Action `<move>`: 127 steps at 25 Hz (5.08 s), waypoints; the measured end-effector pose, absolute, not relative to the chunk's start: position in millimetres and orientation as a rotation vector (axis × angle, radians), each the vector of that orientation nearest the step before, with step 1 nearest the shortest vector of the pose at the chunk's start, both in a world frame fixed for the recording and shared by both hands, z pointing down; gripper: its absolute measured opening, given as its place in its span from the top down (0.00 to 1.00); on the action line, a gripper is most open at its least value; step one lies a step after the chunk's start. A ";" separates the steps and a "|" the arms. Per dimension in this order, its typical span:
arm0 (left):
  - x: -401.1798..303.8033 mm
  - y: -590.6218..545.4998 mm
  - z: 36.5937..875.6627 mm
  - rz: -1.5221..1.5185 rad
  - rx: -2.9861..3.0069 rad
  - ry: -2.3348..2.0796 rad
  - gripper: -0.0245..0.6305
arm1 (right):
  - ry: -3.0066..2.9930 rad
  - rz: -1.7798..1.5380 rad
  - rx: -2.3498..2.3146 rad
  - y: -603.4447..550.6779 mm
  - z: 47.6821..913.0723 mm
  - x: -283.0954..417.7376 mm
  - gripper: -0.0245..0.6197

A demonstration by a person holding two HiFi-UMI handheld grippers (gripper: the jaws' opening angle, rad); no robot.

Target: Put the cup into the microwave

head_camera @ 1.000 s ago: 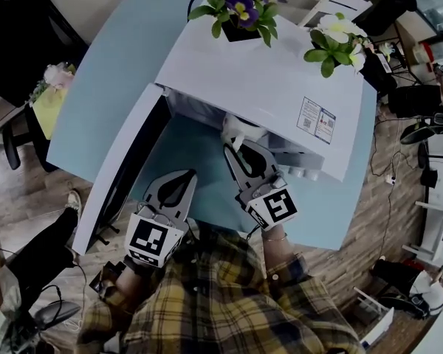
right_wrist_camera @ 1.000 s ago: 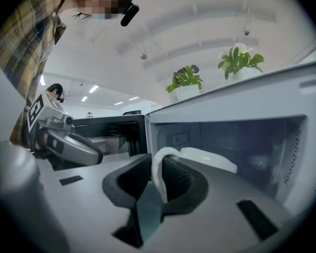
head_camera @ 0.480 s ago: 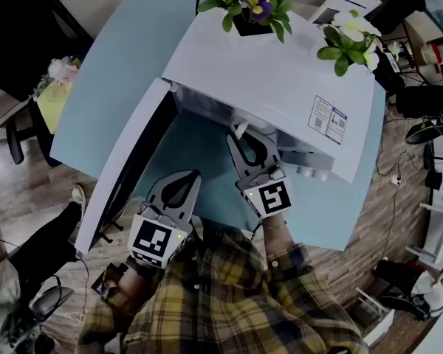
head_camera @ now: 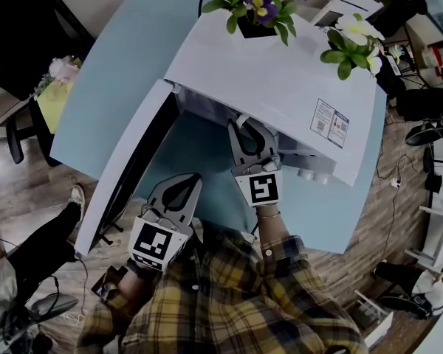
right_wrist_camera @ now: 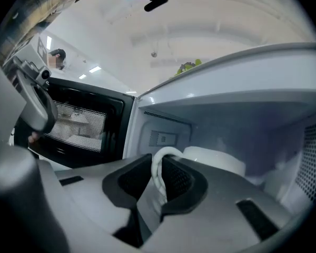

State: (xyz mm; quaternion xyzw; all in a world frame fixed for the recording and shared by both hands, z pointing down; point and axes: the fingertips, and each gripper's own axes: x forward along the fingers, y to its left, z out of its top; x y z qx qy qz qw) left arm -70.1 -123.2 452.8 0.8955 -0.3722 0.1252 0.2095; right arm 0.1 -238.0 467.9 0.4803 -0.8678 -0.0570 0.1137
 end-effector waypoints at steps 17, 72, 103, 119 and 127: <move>-81.7 -122.5 459.2 0.348 2.472 -1.083 0.97 | -2.423 -0.367 1.380 -263.1 492.3 -32.9 0.86; -89.9 -127.7 406.8 0.247 2.575 -1.173 0.97 | -2.500 0.083 1.360 -192.7 443.6 4.9 0.85; -21.1 -127.4 347.0 0.107 2.735 -1.072 0.97 | -2.616 0.152 1.596 -112.0 348.6 112.4 0.87; 12.4 -123.2 356.3 0.142 2.747 -1.031 0.97 | -2.654 0.195 1.572 -98.0 356.3 136.2 0.96; 19.3 -121.9 364.1 0.173 2.735 -1.049 0.97 | -2.657 0.203 1.554 -100.1 360.0 145.0 0.96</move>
